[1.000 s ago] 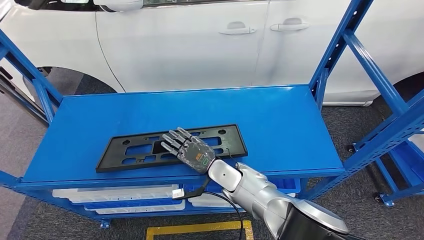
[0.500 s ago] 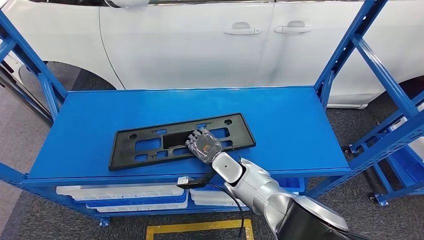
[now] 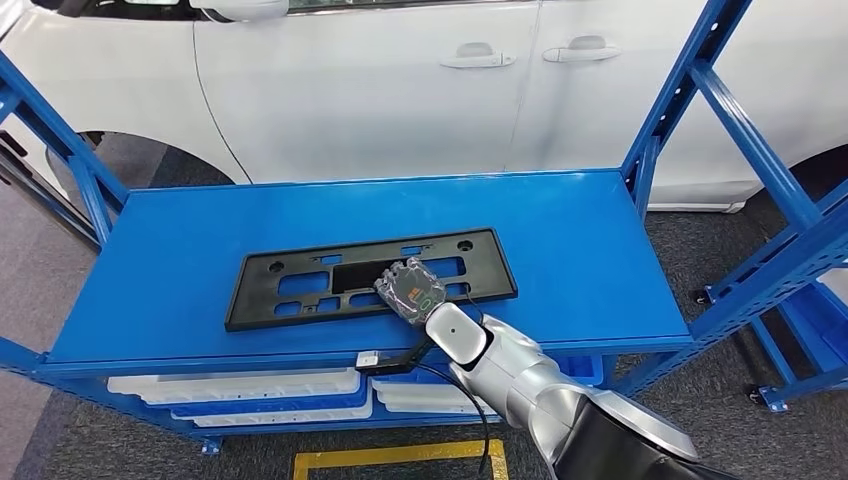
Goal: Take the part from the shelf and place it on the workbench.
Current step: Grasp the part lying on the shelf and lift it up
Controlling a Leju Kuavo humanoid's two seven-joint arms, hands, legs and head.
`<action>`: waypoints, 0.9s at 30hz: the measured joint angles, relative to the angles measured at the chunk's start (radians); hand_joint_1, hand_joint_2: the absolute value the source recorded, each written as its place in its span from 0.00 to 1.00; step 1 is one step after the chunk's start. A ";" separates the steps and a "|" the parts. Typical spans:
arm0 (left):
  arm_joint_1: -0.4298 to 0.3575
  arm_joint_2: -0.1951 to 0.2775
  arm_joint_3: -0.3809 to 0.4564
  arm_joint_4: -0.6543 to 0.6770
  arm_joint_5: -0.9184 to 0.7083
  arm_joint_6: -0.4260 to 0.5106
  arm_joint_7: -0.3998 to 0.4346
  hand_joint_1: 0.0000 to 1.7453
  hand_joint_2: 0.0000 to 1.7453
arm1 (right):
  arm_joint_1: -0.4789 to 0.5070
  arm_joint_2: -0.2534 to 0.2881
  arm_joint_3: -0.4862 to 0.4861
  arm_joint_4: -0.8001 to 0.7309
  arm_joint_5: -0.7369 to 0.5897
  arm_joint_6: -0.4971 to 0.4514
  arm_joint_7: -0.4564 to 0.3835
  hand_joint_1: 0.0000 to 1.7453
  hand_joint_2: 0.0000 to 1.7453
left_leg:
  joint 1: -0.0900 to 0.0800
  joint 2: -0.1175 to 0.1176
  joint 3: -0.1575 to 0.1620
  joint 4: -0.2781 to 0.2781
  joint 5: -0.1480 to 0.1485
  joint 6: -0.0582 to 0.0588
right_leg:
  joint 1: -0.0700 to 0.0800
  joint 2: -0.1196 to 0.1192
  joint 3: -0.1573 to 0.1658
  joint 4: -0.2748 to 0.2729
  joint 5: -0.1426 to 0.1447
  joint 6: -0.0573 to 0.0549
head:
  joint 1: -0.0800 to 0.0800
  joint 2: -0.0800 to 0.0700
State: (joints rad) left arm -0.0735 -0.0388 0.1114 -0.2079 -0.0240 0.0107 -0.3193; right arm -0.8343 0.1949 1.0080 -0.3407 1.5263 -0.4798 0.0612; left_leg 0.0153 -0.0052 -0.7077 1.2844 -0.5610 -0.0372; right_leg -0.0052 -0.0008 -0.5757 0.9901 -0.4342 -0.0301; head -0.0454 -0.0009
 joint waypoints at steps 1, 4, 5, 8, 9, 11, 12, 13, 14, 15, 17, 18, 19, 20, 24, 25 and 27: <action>0.001 0.000 0.000 0.000 0.000 0.000 0.000 0.00 0.00 | 0.000 0.000 0.000 0.001 0.000 0.000 0.000 1.00 1.00 | 0.001 0.000 0.006 -0.014 0.020 -0.001 | 0.000 0.001 0.001 0.001 -0.001 0.001 | 0.000 0.000; -0.001 0.002 0.001 0.000 0.000 0.000 -0.001 0.00 0.00 | -0.001 0.000 -0.001 0.003 0.000 0.000 0.000 1.00 1.00 | 0.004 0.001 0.099 -0.211 0.115 0.003 | 0.000 0.004 0.003 0.008 -0.007 0.010 | 0.000 0.000; -0.002 0.002 0.001 0.000 0.000 -0.002 -0.003 0.00 0.00 | -0.001 0.000 -0.002 0.003 0.000 0.000 0.000 1.00 1.00 | 0.002 0.001 0.121 -0.258 0.129 0.009 | 0.002 0.005 0.001 0.010 -0.008 0.015 | 0.000 0.000; -0.002 0.002 0.001 0.000 -0.003 -0.016 -0.024 0.00 0.00 | -0.002 0.000 -0.009 0.004 -0.003 -0.004 0.000 1.00 1.00 | -0.003 0.000 0.131 -0.283 0.129 0.030 | 0.003 0.007 -0.003 0.010 -0.006 0.032 | 0.000 0.000; -0.002 0.002 0.001 0.000 -0.006 -0.019 -0.036 0.00 0.00 | -0.002 0.000 -0.013 0.004 -0.006 -0.009 -0.002 1.00 1.00 | -0.002 0.000 0.132 -0.286 0.131 0.036 | 0.002 0.007 -0.004 0.014 -0.010 0.038 | 0.000 0.000; -0.004 0.002 0.001 0.000 -0.013 -0.016 -0.061 0.00 0.00 | -0.001 -0.001 -0.023 0.004 -0.015 -0.026 -0.009 1.00 1.00 | 0.001 0.002 0.133 -0.292 0.137 0.049 | 0.000 0.006 -0.027 0.067 -0.047 0.047 | 0.000 0.000; -0.005 0.003 0.001 0.000 -0.016 -0.013 -0.071 0.00 0.00 | 0.002 -0.002 -0.030 0.004 -0.023 -0.041 -0.015 1.00 1.00 | 0.001 0.003 0.131 -0.293 0.138 0.053 | -0.001 0.006 -0.055 0.127 -0.080 0.049 | 0.000 0.000; -0.006 0.003 0.001 0.000 -0.017 -0.011 -0.077 0.00 0.00 | 0.007 -0.003 -0.037 0.003 -0.031 -0.058 -0.022 1.00 1.00 | 0.000 0.004 0.129 -0.292 0.138 0.056 | -0.001 0.006 -0.089 0.198 -0.114 0.051 | 0.000 0.000; -0.006 0.003 0.001 0.000 -0.018 -0.008 -0.080 0.00 0.00 | 0.014 -0.004 -0.045 0.003 -0.041 -0.079 -0.030 1.00 1.00 | -0.001 0.003 0.127 -0.292 0.139 0.058 | -0.002 0.006 -0.122 0.264 -0.139 0.052 | 0.000 0.000; -0.005 0.003 0.002 0.000 -0.016 -0.006 -0.080 0.00 0.00 | 0.020 -0.005 -0.054 0.002 -0.055 -0.102 -0.043 1.00 1.00 | -0.002 0.003 0.126 -0.291 0.138 0.058 | -0.002 0.006 -0.141 0.303 -0.146 0.052 | 0.000 0.000; -0.004 0.003 0.008 0.000 -0.004 -0.003 -0.073 0.00 0.00 | 0.035 -0.006 -0.084 -0.018 -0.123 -0.147 -0.102 1.00 1.00 | -0.002 0.002 0.126 -0.287 0.137 0.056 | -0.002 0.005 -0.123 0.261 -0.102 0.050 | 0.000 0.000; -0.004 0.003 0.013 0.000 0.005 -0.002 -0.070 0.00 0.00 | 0.050 -0.008 -0.110 -0.051 -0.192 -0.162 -0.162 1.00 1.00 | -0.002 0.001 0.126 -0.285 0.135 0.054 | -0.002 0.005 -0.091 0.193 -0.064 0.046 | 0.000 0.000; -0.004 0.003 0.021 0.000 0.015 -0.003 -0.069 0.00 0.00 | 0.077 -0.015 -0.148 -0.120 -0.299 -0.162 -0.258 1.00 1.00 | -0.004 0.000 0.126 -0.281 0.132 0.050 | 0.000 0.006 -0.057 0.122 -0.036 0.042 | 0.000 0.000; -0.004 0.003 0.030 0.000 0.028 -0.008 -0.071 0.00 0.00 | 0.118 -0.028 -0.193 -0.232 -0.445 -0.144 -0.385 1.00 1.00 | -0.005 0.000 0.125 -0.278 0.129 0.046 | 0.002 0.006 -0.032 0.068 -0.018 0.038 | 0.000 0.000; -0.001 0.011 0.076 0.000 0.072 -0.037 -0.091 0.00 0.00 | 0.316 -0.080 -0.360 -0.819 -1.363 0.109 -0.796 1.00 1.00 | -0.006 -0.005 0.121 -0.273 0.121 0.027 | 0.004 0.000 -0.014 0.024 -0.018 0.021 | 0.000 0.000; 0.001 0.014 0.088 0.000 0.079 -0.041 -0.097 0.00 0.00 | 0.349 -0.084 -0.394 -0.938 -1.622 0.230 -0.804 1.00 1.00 | -0.005 -0.005 0.118 -0.263 0.111 0.022 | 0.002 -0.004 -0.010 0.021 -0.018 0.015 | 0.000 0.000; 0.005 0.019 0.108 0.000 0.088 -0.042 -0.107 0.00 0.00 | 0.412 -0.087 -0.460 -1.134 -2.045 0.500 -0.783 1.00 1.00 | -0.002 -0.002 0.089 -0.185 0.060 0.012 | -0.002 -0.010 -0.003 0.016 -0.018 0.005 | 0.000 0.000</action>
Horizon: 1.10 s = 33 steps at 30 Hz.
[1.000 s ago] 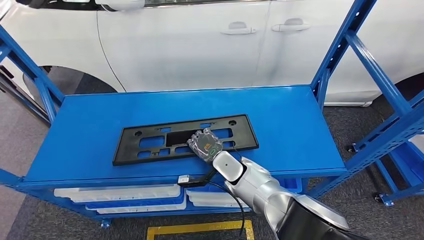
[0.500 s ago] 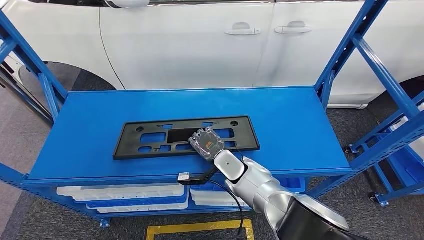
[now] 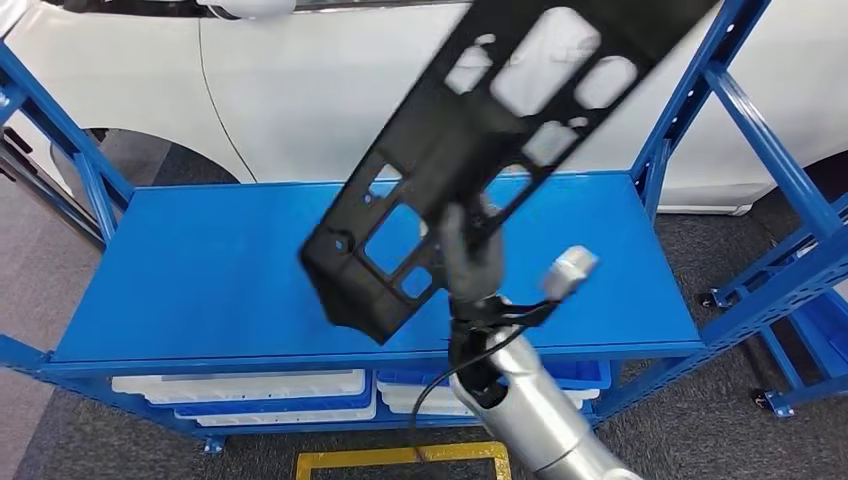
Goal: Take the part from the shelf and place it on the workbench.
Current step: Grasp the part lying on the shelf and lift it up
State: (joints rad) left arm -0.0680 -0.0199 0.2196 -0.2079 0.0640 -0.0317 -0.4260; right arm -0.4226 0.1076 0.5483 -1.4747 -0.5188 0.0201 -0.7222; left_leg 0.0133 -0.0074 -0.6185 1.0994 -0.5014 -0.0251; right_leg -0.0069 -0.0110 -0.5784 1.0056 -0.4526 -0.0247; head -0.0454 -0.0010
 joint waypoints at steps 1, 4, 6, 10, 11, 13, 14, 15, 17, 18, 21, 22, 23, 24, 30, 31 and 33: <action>0.003 0.002 0.009 0.000 0.002 0.002 -0.003 0.00 0.00 | 0.031 0.001 -0.027 -0.075 -0.134 0.112 0.005 1.00 1.00 | 0.001 0.001 -0.028 0.067 -0.035 -0.004 | 0.000 -0.001 0.001 0.000 -0.001 -0.003 | 0.000 0.000; 0.008 0.008 0.030 0.000 0.001 0.010 -0.007 0.00 0.00 | 0.095 0.011 -0.072 -0.235 -0.184 0.291 0.012 1.00 1.00 | 0.004 0.002 -0.087 0.199 -0.072 -0.010 | 0.001 0.003 0.003 0.002 -0.004 -0.004 | 0.000 0.000; 0.008 0.011 0.039 0.000 -0.005 0.011 -0.012 0.00 0.00 | 0.116 0.015 -0.084 -0.306 0.021 0.321 0.015 1.00 1.00 | 0.005 0.002 -0.046 0.111 -0.008 -0.007 | 0.001 0.008 0.008 0.002 -0.007 -0.002 | 0.000 0.000; 0.000 0.014 0.052 0.000 -0.018 0.012 -0.018 0.00 0.00 | 0.130 0.017 -0.087 -0.400 0.442 0.331 0.022 1.00 1.00 | -0.002 0.001 0.046 -0.083 0.053 0.013 | 0.006 0.013 0.011 0.006 -0.013 0.015 | 0.000 0.000; -0.002 0.015 0.053 0.000 -0.021 0.012 -0.018 0.00 0.00 | 0.131 0.015 -0.086 -0.412 0.457 0.335 0.024 1.00 1.00 | -0.003 0.001 0.047 -0.087 0.051 0.017 | 0.006 0.012 0.011 0.005 -0.013 0.020 | 0.000 0.000; -0.003 0.014 0.054 0.000 -0.028 0.016 -0.019 0.00 0.00 | 0.133 0.013 -0.085 -0.428 0.415 0.344 0.026 1.00 1.00 | 0.001 0.000 0.047 -0.092 0.054 0.027 | 0.006 0.011 0.008 0.012 -0.021 0.031 | 0.000 0.000; -0.003 0.014 0.054 0.000 -0.032 0.019 -0.019 0.00 0.00 | 0.134 0.012 -0.084 -0.432 0.393 0.351 0.025 1.00 1.00 | 0.003 0.001 0.047 -0.095 0.056 0.032 | 0.006 0.011 -0.001 0.034 -0.037 0.036 | 0.000 0.000; -0.004 0.014 0.054 0.000 -0.037 0.022 -0.020 0.00 0.00 | 0.135 0.011 -0.082 -0.435 0.383 0.358 0.024 1.00 1.00 | 0.005 0.002 0.048 -0.097 0.058 0.037 | 0.005 0.011 -0.020 0.076 -0.063 0.040 | 0.000 0.000; -0.005 0.015 0.057 0.000 -0.048 0.027 -0.021 0.00 0.00 | 0.141 0.009 -0.069 -0.436 0.397 0.354 0.022 1.00 1.00 | 0.002 0.003 0.045 -0.097 0.059 0.042 | 0.002 0.011 -0.083 0.209 -0.128 0.044 | 0.000 0.000; -0.004 0.015 0.059 0.000 -0.053 0.028 -0.022 0.00 0.00 | 0.146 0.007 -0.058 -0.433 0.414 0.340 0.022 1.00 1.00 | 0.001 0.004 0.044 -0.097 0.059 0.043 | 0.001 0.011 -0.111 0.267 -0.147 0.046 | 0.000 0.000; -0.001 0.014 0.063 0.000 -0.059 0.029 -0.023 0.00 0.00 | 0.150 -0.007 -0.003 -0.422 0.459 0.271 0.025 1.00 1.00 | 0.001 0.002 0.046 -0.095 0.057 0.041 | 0.000 0.011 -0.095 0.227 -0.094 0.045 | 0.000 0.000; 0.000 0.014 0.064 0.000 -0.060 0.029 -0.023 0.00 0.00 | 0.149 -0.012 0.016 -0.419 0.467 0.256 0.026 1.00 1.00 | 0.001 0.001 0.048 -0.094 0.057 0.039 | -0.001 0.011 -0.060 0.152 -0.057 0.042 | 0.000 0.000; 0.000 0.013 0.066 0.000 -0.061 0.029 -0.023 0.00 0.00 | 0.148 -0.016 0.031 -0.417 0.471 0.248 0.026 1.00 1.00 | 0.000 -0.001 0.048 -0.092 0.056 0.036 | 0.001 0.011 -0.028 0.085 -0.030 0.037 | 0.000 0.000; 0.000 0.013 0.068 0.000 -0.062 0.030 -0.024 0.00 0.00 | 0.148 -0.019 0.043 -0.415 0.473 0.245 0.026 1.00 1.00 | -0.001 -0.002 0.046 -0.090 0.057 0.032 | 0.002 0.012 -0.008 0.038 -0.013 0.033 | 0.000 0.000; 0.009 0.013 0.082 0.000 -0.058 0.029 -0.032 0.00 0.00 | 0.150 -0.037 0.086 -0.409 0.469 0.251 0.026 1.00 1.00 | 0.000 0.000 0.021 -0.037 0.010 0.000 | 0.001 0.012 -0.007 0.003 0.007 -0.002 | 0.000 0.000; 0.010 0.012 0.083 0.000 -0.058 0.028 -0.033 0.00 0.00 | 0.151 -0.040 0.092 -0.408 0.471 0.251 0.026 1.00 1.00 | 0.001 0.001 0.002 0.016 -0.027 -0.004 | 0.002 0.010 -0.010 0.002 0.011 -0.007 | 0.000 0.000; 0.012 0.012 0.085 0.000 -0.060 0.029 -0.033 0.00 0.00 | 0.155 -0.046 0.102 -0.404 0.476 0.250 0.025 1.00 1.00 | 0.002 0.001 -0.041 0.140 -0.095 -0.009 | 0.006 0.009 -0.020 0.003 0.018 -0.012 | 0.000 0.000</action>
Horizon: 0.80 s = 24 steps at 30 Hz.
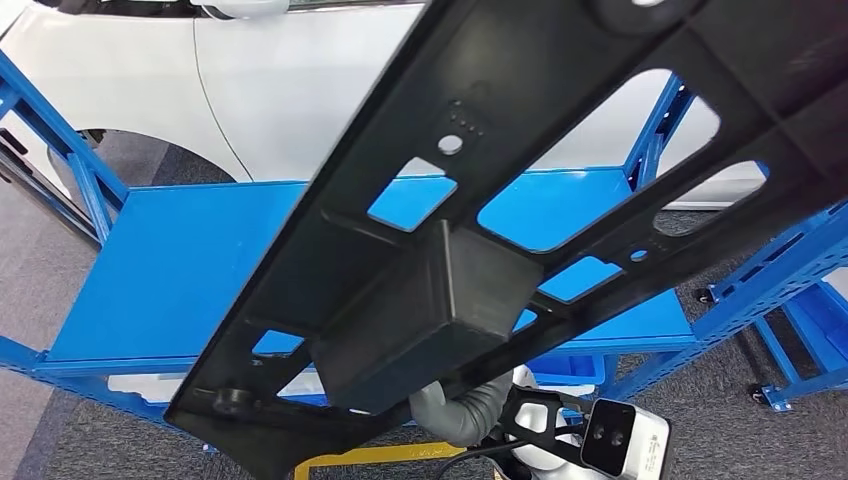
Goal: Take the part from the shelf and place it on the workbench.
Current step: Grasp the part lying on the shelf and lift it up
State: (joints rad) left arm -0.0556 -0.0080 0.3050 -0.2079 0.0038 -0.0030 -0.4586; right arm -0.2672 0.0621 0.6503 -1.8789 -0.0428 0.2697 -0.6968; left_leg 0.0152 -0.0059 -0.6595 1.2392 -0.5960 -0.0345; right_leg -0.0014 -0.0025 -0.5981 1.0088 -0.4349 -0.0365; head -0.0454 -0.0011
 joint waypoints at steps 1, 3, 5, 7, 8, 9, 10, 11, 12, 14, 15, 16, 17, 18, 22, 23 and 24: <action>0.001 0.000 0.001 0.000 -0.001 0.001 0.002 0.00 0.00 | 0.004 -0.003 0.003 0.002 0.002 -0.001 0.000 1.00 1.00 | 0.000 0.000 -0.008 0.034 -0.012 -0.001 | 0.002 -0.001 -0.006 0.001 0.004 0.000 | 0.000 0.000; 0.003 0.000 0.001 0.000 -0.004 0.002 0.010 0.00 0.00 | 0.010 -0.008 0.005 0.004 0.005 -0.004 0.000 1.00 1.00 | 0.000 0.000 0.032 -0.010 0.015 0.003 | 0.004 0.000 -0.017 0.006 0.011 0.001 | 0.000 0.000; 0.002 0.000 0.002 0.000 -0.006 0.005 0.021 0.00 0.00 | 0.014 -0.012 0.004 0.003 0.004 -0.004 0.000 1.00 1.00 | -0.003 0.000 0.118 -0.151 0.064 0.013 | 0.007 0.000 -0.026 0.011 0.018 0.006 | 0.000 0.000; 0.000 0.000 0.002 0.000 -0.008 0.011 0.033 0.00 0.00 | 0.016 -0.014 0.003 0.001 0.003 -0.003 0.000 1.00 1.00 | -0.009 -0.001 0.161 -0.233 0.085 0.024 | 0.008 0.000 -0.031 0.014 0.026 0.016 | 0.000 0.000; 0.001 0.000 0.003 0.000 -0.008 0.015 0.038 0.00 0.00 | 0.018 -0.016 0.002 0.000 0.001 -0.002 0.000 1.00 1.00 | -0.013 -0.001 0.161 -0.239 0.086 0.029 | 0.007 0.000 -0.032 0.013 0.031 0.022 | 0.000 0.000; 0.003 0.000 0.004 0.000 -0.009 0.018 0.043 0.00 0.00 | 0.020 -0.017 0.001 -0.001 -0.002 -0.002 0.000 1.00 1.00 | -0.013 -0.001 0.158 -0.241 0.095 0.034 | 0.006 0.000 -0.033 0.011 0.037 0.029 | 0.000 0.000; 0.004 -0.001 0.006 0.000 -0.009 0.020 0.047 0.00 0.00 | 0.022 -0.019 -0.002 -0.001 -0.005 -0.002 0.000 1.00 1.00 | -0.011 0.001 0.154 -0.244 0.104 0.040 | 0.005 0.002 -0.036 0.012 0.038 0.035 | 0.000 0.000; 0.005 -0.002 0.007 0.001 -0.009 0.021 0.050 0.00 0.00 | 0.024 -0.021 -0.005 -0.002 -0.008 -0.002 0.000 1.00 1.00 | -0.009 0.003 0.148 -0.248 0.115 0.046 | 0.005 0.003 -0.044 0.020 0.025 0.041 | 0.000 0.000; 0.004 -0.003 0.009 0.001 -0.009 0.022 0.053 0.00 0.00 | 0.026 -0.023 -0.009 -0.003 -0.011 -0.002 0.000 1.00 1.00 | -0.006 0.005 0.139 -0.252 0.127 0.052 | 0.004 0.005 -0.056 0.046 -0.005 0.048 | 0.000 0.000; 0.004 -0.004 0.012 0.001 -0.011 0.024 0.056 0.00 0.00 | 0.030 -0.027 -0.018 -0.005 -0.014 -0.002 -0.001 1.00 1.00 | -0.006 0.008 0.115 -0.253 0.147 0.060 | 0.000 0.005 -0.091 0.153 -0.101 0.058 | 0.000 0.000; 0.005 -0.004 0.014 0.001 -0.013 0.025 0.057 0.00 0.00 | 0.034 -0.029 -0.022 -0.006 -0.014 -0.002 -0.001 1.00 1.00 | -0.006 0.009 0.102 -0.252 0.155 0.062 | -0.003 0.005 -0.106 0.218 -0.142 0.062 | 0.000 0.000; 0.006 -0.004 0.015 0.001 -0.015 0.026 0.057 0.00 0.00 | 0.038 -0.031 -0.026 -0.006 -0.014 -0.002 -0.001 1.00 1.00 | -0.006 0.010 0.090 -0.250 0.163 0.061 | -0.005 0.005 -0.112 0.268 -0.162 0.066 | 0.000 0.000; 0.007 -0.004 0.016 0.001 -0.017 0.027 0.058 0.00 0.00 | 0.042 -0.033 -0.029 -0.007 -0.013 -0.002 -0.001 1.00 1.00 | -0.006 0.011 0.077 -0.248 0.171 0.059 | -0.008 0.005 -0.103 0.288 -0.160 0.069 | 0.000 0.000; 0.008 -0.004 0.017 0.001 -0.019 0.028 0.058 0.00 0.00 | 0.044 -0.035 -0.032 -0.009 -0.013 -0.002 -0.001 1.00 1.00 | -0.005 0.011 0.064 -0.244 0.178 0.057 | -0.010 0.005 -0.076 0.270 -0.140 0.071 | 0.000 0.000; 0.007 -0.005 0.018 0.001 -0.021 0.030 0.059 0.00 0.00 | 0.048 -0.038 -0.040 -0.025 -0.013 0.000 -0.001 1.00 1.00 | -0.006 0.010 0.027 -0.221 0.198 0.038 | -0.011 0.005 0.095 0.030 -0.092 0.061 | 0.000 0.000; 0.007 -0.005 0.018 0.001 -0.021 0.030 0.059 0.00 0.00 | 0.049 -0.038 -0.040 -0.027 -0.013 0.001 -0.001 1.00 1.00 | -0.007 0.010 0.023 -0.219 0.204 0.032 | -0.008 0.007 0.107 0.007 -0.097 0.053 | 0.000 0.000; 0.007 -0.005 0.018 0.001 -0.021 0.030 0.059 0.00 0.00 | 0.050 -0.039 -0.041 -0.028 -0.013 0.002 -0.001 1.00 1.00 | -0.006 0.010 0.022 -0.220 0.211 0.025 | -0.005 0.007 0.104 0.003 -0.094 0.044 | 0.000 0.000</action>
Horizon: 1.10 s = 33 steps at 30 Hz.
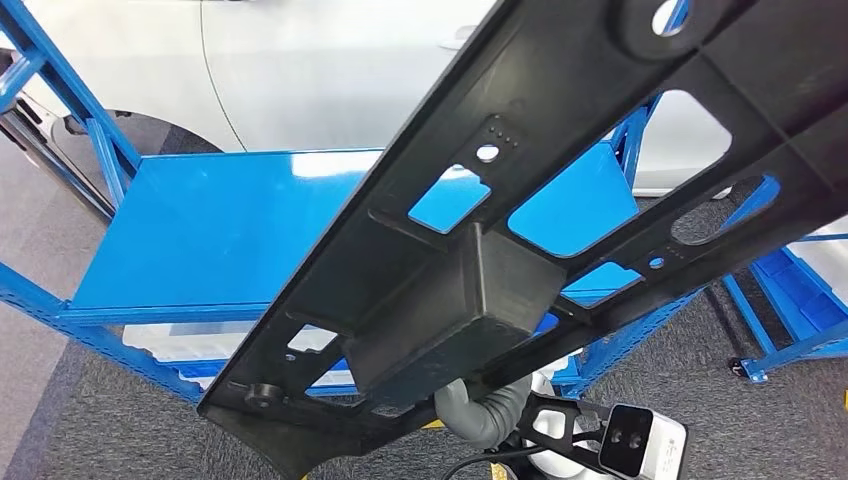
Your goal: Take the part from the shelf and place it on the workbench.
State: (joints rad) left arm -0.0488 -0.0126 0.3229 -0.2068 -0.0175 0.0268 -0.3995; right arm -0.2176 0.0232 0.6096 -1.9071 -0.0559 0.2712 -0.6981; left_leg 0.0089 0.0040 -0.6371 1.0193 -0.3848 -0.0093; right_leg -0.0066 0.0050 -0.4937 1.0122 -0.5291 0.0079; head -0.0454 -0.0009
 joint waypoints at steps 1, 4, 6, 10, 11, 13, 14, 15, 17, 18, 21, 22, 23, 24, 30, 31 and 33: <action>0.000 0.001 0.000 0.000 0.000 0.000 0.000 0.00 0.00 | 0.000 0.000 0.000 0.000 0.000 0.001 0.000 1.00 1.00 | 0.002 -0.001 -0.002 0.000 0.005 -0.006 | -0.001 -0.001 -0.005 -0.002 0.007 -0.009 | 0.000 0.000; 0.003 0.002 0.002 0.000 0.000 0.002 0.000 0.00 0.00 | -0.002 -0.001 -0.004 0.000 -0.006 0.005 0.001 1.00 1.00 | 0.007 -0.003 -0.030 0.065 -0.071 -0.021 | -0.005 -0.008 -0.031 -0.008 0.039 -0.034 | 0.000 0.000; 0.004 0.002 0.004 0.000 0.000 0.004 -0.001 0.00 0.00 | -0.002 -0.001 -0.009 0.000 -0.009 0.010 0.001 1.00 1.00 | 0.008 -0.003 -0.063 0.190 -0.166 -0.029 | 0.000 -0.009 -0.058 -0.007 0.060 -0.042 | 0.000 0.000; 0.003 0.002 0.006 0.000 0.000 0.005 -0.002 0.00 0.00 | -0.001 -0.002 -0.017 0.000 -0.012 0.015 0.001 1.00 1.00 | 0.009 -0.003 -0.006 0.232 -0.140 -0.030 | 0.005 -0.010 -0.117 0.004 0.099 -0.039 | 0.000 0.000; 0.002 0.002 0.007 0.000 0.000 0.005 -0.003 0.00 0.00 | -0.001 -0.002 -0.019 0.000 -0.012 0.015 0.001 1.00 1.00 | 0.008 -0.004 0.047 0.165 -0.125 -0.026 | 0.006 -0.009 -0.129 0.008 0.107 -0.037 | 0.000 0.000; -0.002 0.003 0.007 0.000 -0.001 0.006 -0.004 0.00 0.00 | 0.000 -0.002 -0.021 -0.002 -0.013 0.015 0.001 1.00 1.00 | 0.004 -0.005 0.138 0.029 -0.129 -0.013 | 0.008 -0.009 -0.143 0.013 0.122 -0.027 | 0.000 0.000; -0.004 0.003 0.007 0.000 -0.002 0.006 -0.005 0.00 0.00 | 0.000 -0.002 -0.023 -0.002 -0.013 0.017 0.001 1.00 1.00 | 0.000 -0.007 0.160 -0.010 -0.138 -0.007 | 0.008 -0.010 -0.144 0.012 0.130 -0.021 | 0.000 0.000; -0.005 0.004 0.008 0.000 -0.003 0.006 -0.006 0.00 0.00 | 0.000 -0.003 -0.024 -0.003 -0.015 0.018 0.001 1.00 1.00 | -0.003 -0.007 0.164 -0.025 -0.138 0.000 | 0.007 -0.010 -0.145 0.009 0.139 -0.015 | 0.000 0.000; -0.004 0.004 0.008 0.000 -0.005 0.006 -0.008 0.00 0.00 | 0.001 -0.003 -0.026 -0.002 -0.016 0.024 0.001 1.00 1.00 | -0.002 -0.005 0.151 -0.032 -0.116 0.015 | 0.005 -0.009 -0.151 0.009 0.144 -0.003 | 0.000 0.000; -0.004 0.004 0.009 0.001 -0.005 0.005 -0.009 0.00 0.00 | 0.001 -0.003 -0.028 -0.002 -0.016 0.026 0.001 1.00 1.00 | 0.000 -0.002 0.141 -0.036 -0.102 0.023 | 0.004 -0.007 -0.160 0.025 0.120 0.002 | 0.000 0.000; -0.004 0.004 0.011 0.001 -0.006 0.003 -0.011 0.00 0.00 | 0.004 -0.005 -0.037 -0.001 -0.016 0.030 0.001 1.00 1.00 | 0.001 0.003 0.094 -0.038 -0.061 0.035 | 0.000 -0.005 -0.204 0.183 -0.031 0.012 | 0.000 0.000; -0.004 0.005 0.012 0.001 -0.006 0.003 -0.011 0.00 0.00 | 0.005 -0.005 -0.039 -0.001 -0.016 0.031 0.001 1.00 1.00 | 0.001 0.004 0.076 -0.036 -0.047 0.034 | -0.001 -0.005 -0.213 0.244 -0.060 0.014 | 0.000 0.000; -0.003 0.005 0.014 0.001 -0.006 0.003 -0.011 0.00 0.00 | 0.005 -0.006 -0.040 -0.001 -0.016 0.032 0.001 1.00 1.00 | 0.001 0.004 0.057 -0.034 -0.035 0.033 | -0.001 -0.005 -0.211 0.283 -0.063 0.016 | 0.000 0.000; -0.003 0.004 0.015 0.001 -0.006 0.003 -0.011 0.00 0.00 | 0.006 -0.006 -0.040 0.000 -0.016 0.032 0.001 1.00 1.00 | 0.001 0.004 0.038 -0.030 -0.023 0.031 | -0.002 -0.005 -0.194 0.292 -0.043 0.017 | 0.000 0.000; -0.002 0.004 0.018 0.001 -0.007 0.003 -0.012 0.00 0.00 | 0.008 -0.007 -0.043 0.000 -0.016 0.033 0.001 1.00 1.00 | -0.001 0.002 -0.027 -0.004 0.028 0.002 | 0.002 -0.002 0.032 -0.006 -0.021 -0.004 | 0.000 0.000; -0.001 0.004 0.020 0.001 -0.007 0.003 -0.012 0.00 0.00 | 0.010 -0.007 -0.046 0.000 -0.016 0.034 0.000 1.00 1.00 | 0.000 0.002 -0.027 -0.007 0.038 -0.004 | 0.003 -0.002 0.027 -0.007 -0.016 -0.013 | 0.000 0.000; 0.001 0.005 0.022 0.001 -0.011 0.002 -0.012 0.00 0.00 | 0.013 -0.008 -0.051 0.000 -0.014 0.037 0.000 1.00 1.00 | 0.004 0.001 -0.038 0.004 0.021 -0.015 | 0.002 -0.005 0.009 -0.009 0.005 -0.030 | 0.000 0.000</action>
State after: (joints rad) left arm -0.0481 -0.0074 0.3451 -0.2056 -0.0283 0.0292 -0.4117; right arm -0.2050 0.0154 0.5582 -1.9072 -0.0699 0.3084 -0.6978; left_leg 0.0128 0.0050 -0.6751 1.0235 -0.3640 -0.0247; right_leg -0.0051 0.0001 -0.4847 1.0030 -0.5244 -0.0218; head -0.0455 -0.0009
